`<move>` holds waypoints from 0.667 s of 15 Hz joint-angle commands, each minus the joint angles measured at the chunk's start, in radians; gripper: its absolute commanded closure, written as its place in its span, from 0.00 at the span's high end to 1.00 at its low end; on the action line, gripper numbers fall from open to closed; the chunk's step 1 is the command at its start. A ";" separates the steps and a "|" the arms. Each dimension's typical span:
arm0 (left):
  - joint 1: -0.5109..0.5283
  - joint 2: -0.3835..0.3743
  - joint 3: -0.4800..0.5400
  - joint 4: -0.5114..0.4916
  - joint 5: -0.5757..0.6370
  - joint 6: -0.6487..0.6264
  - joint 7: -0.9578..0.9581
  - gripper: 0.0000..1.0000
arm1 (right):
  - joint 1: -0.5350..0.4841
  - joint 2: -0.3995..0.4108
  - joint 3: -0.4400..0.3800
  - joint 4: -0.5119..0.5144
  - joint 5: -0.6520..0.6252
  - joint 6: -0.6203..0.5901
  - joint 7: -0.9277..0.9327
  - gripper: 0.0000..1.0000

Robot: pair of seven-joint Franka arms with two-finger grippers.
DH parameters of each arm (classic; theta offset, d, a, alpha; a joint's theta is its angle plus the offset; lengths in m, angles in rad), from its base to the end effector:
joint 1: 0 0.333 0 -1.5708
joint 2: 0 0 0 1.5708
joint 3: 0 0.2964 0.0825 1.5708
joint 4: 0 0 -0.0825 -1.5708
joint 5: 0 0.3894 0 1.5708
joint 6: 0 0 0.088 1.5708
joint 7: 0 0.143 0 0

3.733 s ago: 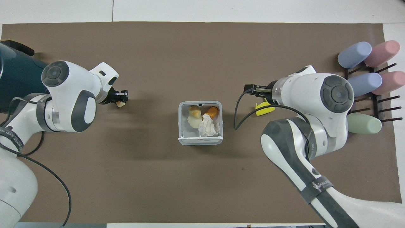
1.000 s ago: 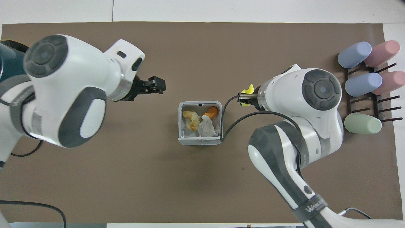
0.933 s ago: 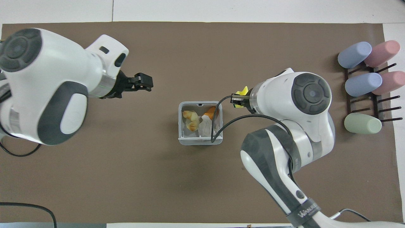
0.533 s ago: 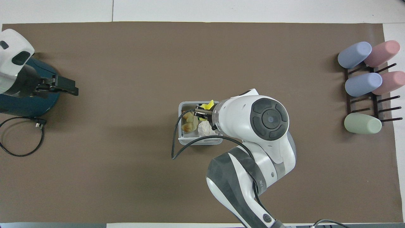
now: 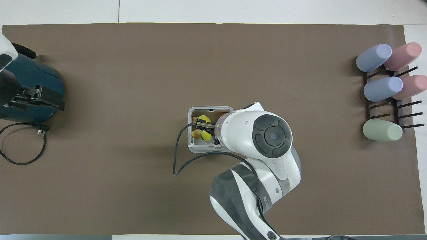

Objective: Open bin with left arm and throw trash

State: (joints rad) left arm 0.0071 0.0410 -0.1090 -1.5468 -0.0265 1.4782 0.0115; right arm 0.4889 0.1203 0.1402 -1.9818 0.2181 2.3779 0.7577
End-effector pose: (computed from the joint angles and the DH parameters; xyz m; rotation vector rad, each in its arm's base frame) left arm 0.5539 -0.0596 0.5501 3.1058 -0.1781 -0.1723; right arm 0.4968 0.3693 0.3791 -2.7931 0.3778 -0.1295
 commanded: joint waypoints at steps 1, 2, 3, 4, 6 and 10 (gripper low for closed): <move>-0.016 -0.046 0.005 -0.099 0.022 0.059 0.033 1.00 | -0.010 -0.004 0.006 -0.002 0.021 0.008 0.012 1.00; -0.035 -0.049 0.008 -0.107 0.022 0.076 0.027 1.00 | -0.016 -0.002 0.004 0.004 0.018 -0.003 0.003 1.00; -0.045 -0.049 0.015 -0.105 0.020 0.080 0.024 1.00 | -0.024 -0.001 0.001 0.011 0.003 -0.015 -0.006 1.00; -0.058 -0.050 0.028 -0.099 0.017 0.080 0.022 1.00 | -0.036 -0.001 -0.002 0.011 0.001 -0.019 -0.026 1.00; -0.087 -0.053 0.063 -0.090 0.010 0.076 0.021 1.00 | -0.096 -0.011 -0.002 -0.002 -0.006 -0.028 -0.084 1.00; -0.078 -0.050 0.065 -0.038 0.002 0.048 0.019 1.00 | -0.237 -0.051 -0.002 -0.005 -0.074 -0.126 -0.259 1.00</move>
State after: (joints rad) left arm -0.0579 0.0049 -0.0621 -1.5978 -0.0265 1.5358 0.0282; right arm 0.3130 0.1048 0.1294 -1.9781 0.1794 2.2974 0.5735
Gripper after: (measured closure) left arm 0.000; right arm 0.000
